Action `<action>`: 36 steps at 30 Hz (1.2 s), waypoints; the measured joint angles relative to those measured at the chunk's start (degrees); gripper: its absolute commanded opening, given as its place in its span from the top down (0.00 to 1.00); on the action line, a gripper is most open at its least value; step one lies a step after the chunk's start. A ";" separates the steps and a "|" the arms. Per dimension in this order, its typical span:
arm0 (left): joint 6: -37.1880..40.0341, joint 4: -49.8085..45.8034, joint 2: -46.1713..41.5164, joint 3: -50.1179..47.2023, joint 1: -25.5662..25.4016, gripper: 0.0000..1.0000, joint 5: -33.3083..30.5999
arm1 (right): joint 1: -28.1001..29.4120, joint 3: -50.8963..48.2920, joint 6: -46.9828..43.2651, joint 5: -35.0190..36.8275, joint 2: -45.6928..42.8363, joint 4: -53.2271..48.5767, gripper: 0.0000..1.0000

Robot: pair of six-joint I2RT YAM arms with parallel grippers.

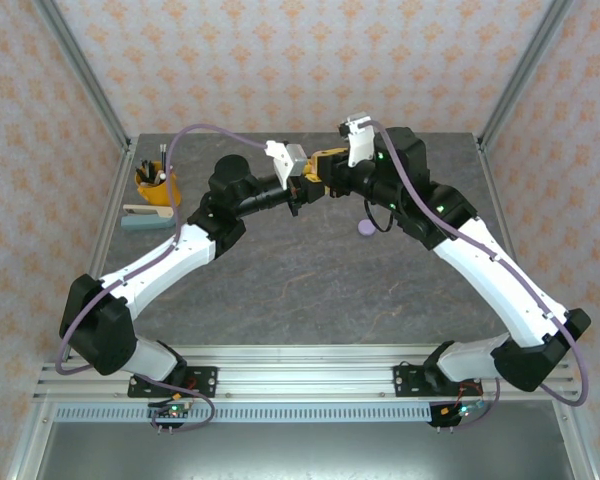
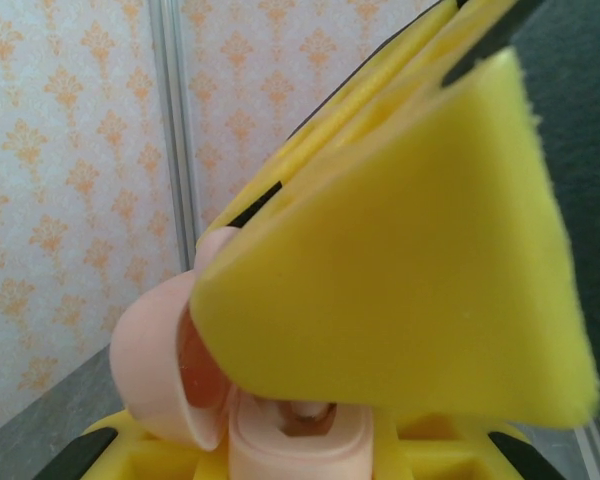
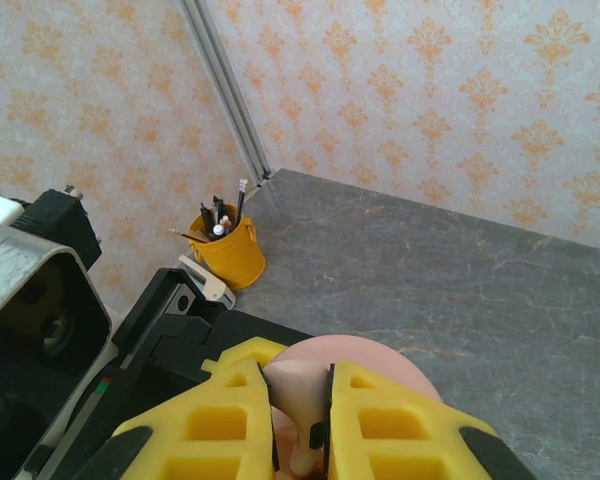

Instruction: Insert wireless bluetooth earbuds into charging case

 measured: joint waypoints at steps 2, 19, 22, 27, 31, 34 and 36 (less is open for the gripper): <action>0.02 -0.37 0.00 0.02 -0.02 1.00 0.00 | 0.00 0.00 -0.42 0.02 0.11 -0.24 0.85; 0.00 -0.37 0.00 0.17 -0.07 1.00 -0.02 | -3.39 -2.38 2.54 -4.00 -1.88 1.11 0.87; 0.00 -0.35 0.00 0.17 -0.04 1.00 -0.11 | -3.56 -2.38 3.17 -4.70 -1.95 1.14 0.87; 0.00 -0.35 0.00 0.28 -0.04 1.00 -0.52 | -3.61 -2.38 3.56 -5.84 -1.97 1.07 0.87; 0.00 -0.35 0.00 0.33 -0.04 1.00 -0.66 | -3.61 -2.43 3.54 -6.19 -1.97 1.03 0.87; 0.00 -0.37 0.00 0.44 -0.04 1.00 -0.66 | -3.61 -2.54 3.54 -6.21 -2.08 1.03 0.87; 0.02 -0.37 0.00 0.50 -0.04 1.00 -0.66 | -3.61 -2.78 3.52 -6.23 -2.32 1.05 0.83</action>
